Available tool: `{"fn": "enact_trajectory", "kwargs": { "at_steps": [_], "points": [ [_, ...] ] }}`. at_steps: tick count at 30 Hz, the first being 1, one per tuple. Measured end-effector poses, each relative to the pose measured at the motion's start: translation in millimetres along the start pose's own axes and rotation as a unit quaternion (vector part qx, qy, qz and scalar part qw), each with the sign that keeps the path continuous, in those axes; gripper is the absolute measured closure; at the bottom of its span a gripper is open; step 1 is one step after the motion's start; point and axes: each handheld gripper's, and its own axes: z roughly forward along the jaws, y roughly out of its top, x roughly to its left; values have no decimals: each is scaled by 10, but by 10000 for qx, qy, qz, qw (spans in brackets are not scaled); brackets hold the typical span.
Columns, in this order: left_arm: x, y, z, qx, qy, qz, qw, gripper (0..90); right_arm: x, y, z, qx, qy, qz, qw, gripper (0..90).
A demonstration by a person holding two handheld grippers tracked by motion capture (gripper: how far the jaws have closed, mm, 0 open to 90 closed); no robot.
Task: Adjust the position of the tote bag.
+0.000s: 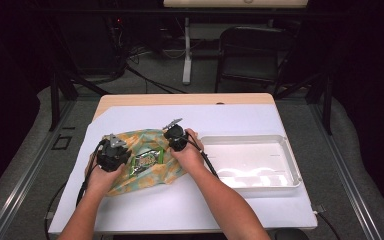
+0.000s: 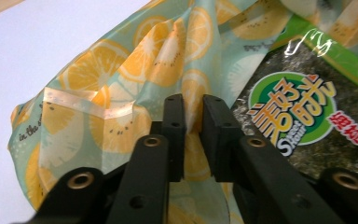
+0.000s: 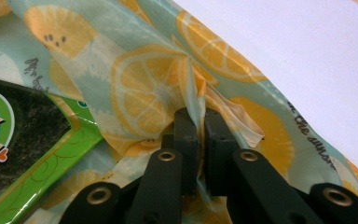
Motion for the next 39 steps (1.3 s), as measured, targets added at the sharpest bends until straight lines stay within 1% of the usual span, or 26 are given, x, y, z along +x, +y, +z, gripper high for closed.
{"fn": "enact_trajectory", "kwargs": {
  "at_steps": [3, 5, 7, 8, 9, 10, 11, 13, 16, 19, 23, 24, 25, 27, 30, 33, 34, 36, 39],
  "points": [
    [11, -11, 24, 40, 44, 3, 10000, 868, 14, -5, 7, -38, -13, 45, 10000, 849],
    [18, -13, 39, 85, 29, -6, 10000, 889, 13, -2, -2, 31, -12, -25, 10000, 843],
    [21, -15, 62, 75, 108, -8, 9999, 897, 18, -3, -5, 35, -20, -37, 10000, 840],
    [32, -12, 64, 123, 100, -2, 9999, 899, 20, -4, -6, 29, -25, -42, 10000, 839],
    [38, -11, 70, 123, 142, -29, 9998, 900, 25, -9, -3, -6, -34, -16, 10000, 838],
    [52, -11, 77, 119, 161, -38, 9998, 900, 23, -6, -8, 22, -40, -53, 10000, 838],
    [63, -13, 83, 113, 196, -70, 9997, 900, 29, -9, -3, -24, -39, -18, 10000, 836],
    [87, -18, 97, 113, 279, -128, 9995, 900, 31, -8, -6, -22, -40, -16, 10000, 833],
    [123, -26, 126, 149, 372, -206, 9990, 900, 34, -7, -13, 43, -30, -55, 10000, 828],
    [157, -38, 179, 234, 341, -253, 9988, 900, 47, -9, -9, 38, -34, -56, 10000, 826],
    [176, -51, 237, 284, 301, -306, 9987, 900, 52, -11, -3, 38, -37, -40, 10000, 816],
    [177, -56, 251, 285, 322, -307, 9986, 900, 50, -11, -2, 44, -33, -30, 10000, 813],
    [182, -58, 260, 322, 295, -306, 9986, 900, 43, -8, -5, 86, -29, -61, 9999, 811],
    [179, -72, 298, 303, 299, -325, 9986, 899, 42, -9, -8, 95, -20, -66, 9999, 804],
    [179, -80, 314, 386, 275, -293, 9984, 889, 48, -11, -18, 80, -4, -63, 9999, 795],
    [181, -74, 282, 314, 295, -302, 9986, 853, 59, -14, -25, 36, -9, -46, 10000, 791],
    [184, -72, 263, 257, 287, -336, 9987, 829, 60, -14, -27, 34, -7, -44, 10000, 791],
    [195, -62, 199, 180, 202, -383, 9989, 783, 55, -11, -36, 78, -2, -71, 9999, 790],
    [184, -40, 81, -112, 83, -427, 9990, 727, 57, -15, -37, 69, 9, -57, 10000, 790]
  ]
}}
